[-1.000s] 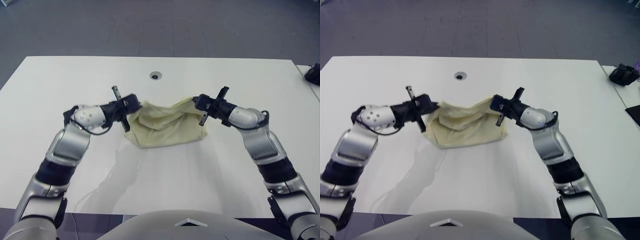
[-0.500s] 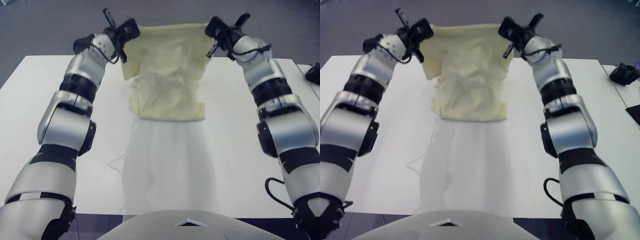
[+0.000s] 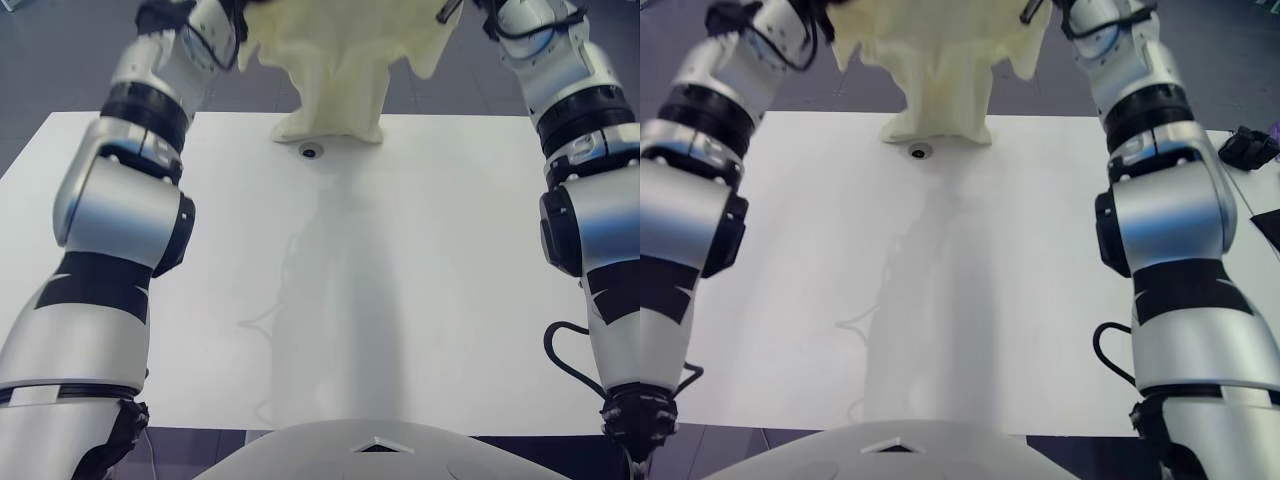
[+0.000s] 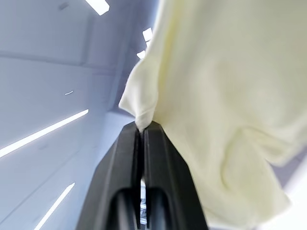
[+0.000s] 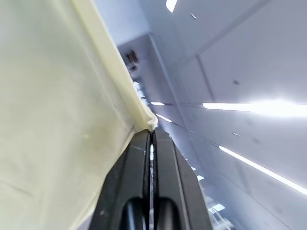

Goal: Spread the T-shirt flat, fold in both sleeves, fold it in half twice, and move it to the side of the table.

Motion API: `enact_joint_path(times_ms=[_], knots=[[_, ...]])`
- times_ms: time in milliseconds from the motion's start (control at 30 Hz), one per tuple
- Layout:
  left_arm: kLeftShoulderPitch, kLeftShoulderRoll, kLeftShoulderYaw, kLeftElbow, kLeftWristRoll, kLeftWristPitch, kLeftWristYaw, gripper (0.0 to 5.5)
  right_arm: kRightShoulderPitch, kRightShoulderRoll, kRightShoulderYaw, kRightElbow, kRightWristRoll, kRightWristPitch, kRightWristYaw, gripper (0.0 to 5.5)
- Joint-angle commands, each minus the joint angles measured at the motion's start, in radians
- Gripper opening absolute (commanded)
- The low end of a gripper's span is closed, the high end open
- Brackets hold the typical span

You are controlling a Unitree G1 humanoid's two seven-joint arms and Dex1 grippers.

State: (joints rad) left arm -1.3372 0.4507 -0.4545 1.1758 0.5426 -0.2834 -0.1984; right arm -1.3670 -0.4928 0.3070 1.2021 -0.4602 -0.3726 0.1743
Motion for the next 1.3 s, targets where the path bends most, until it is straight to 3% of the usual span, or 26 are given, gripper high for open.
enact_joint_path(times_ms=[33,167,333,600,900,1300], knots=[[0.453,0.209,0.036,-0.637,-0.171,0.082,-0.416,0.03,0.432,-0.162,-0.039,-0.529,0.238,0.074,0.458,0.0],[0.637,0.4,0.077,-1.062,-0.302,0.136,-0.71,0.03,0.754,-0.396,-0.063,-1.052,0.463,0.33,0.823,0.0],[0.739,0.505,0.063,-1.32,-0.374,0.146,-0.896,0.03,0.917,-0.52,-0.087,-1.369,0.637,0.551,0.998,0.0],[0.991,0.595,0.027,-1.579,-0.219,0.213,-0.966,0.03,1.181,-0.567,-0.058,-1.667,0.667,0.752,0.986,0.0],[1.267,0.634,0.03,-1.718,-0.07,0.287,-0.968,0.03,1.337,-0.585,-0.037,-1.786,0.605,0.864,0.927,0.0],[1.378,0.606,0.109,-1.813,-0.186,0.36,-0.992,0.03,1.455,-0.615,-0.067,-1.913,0.656,0.898,0.952,0.0]])
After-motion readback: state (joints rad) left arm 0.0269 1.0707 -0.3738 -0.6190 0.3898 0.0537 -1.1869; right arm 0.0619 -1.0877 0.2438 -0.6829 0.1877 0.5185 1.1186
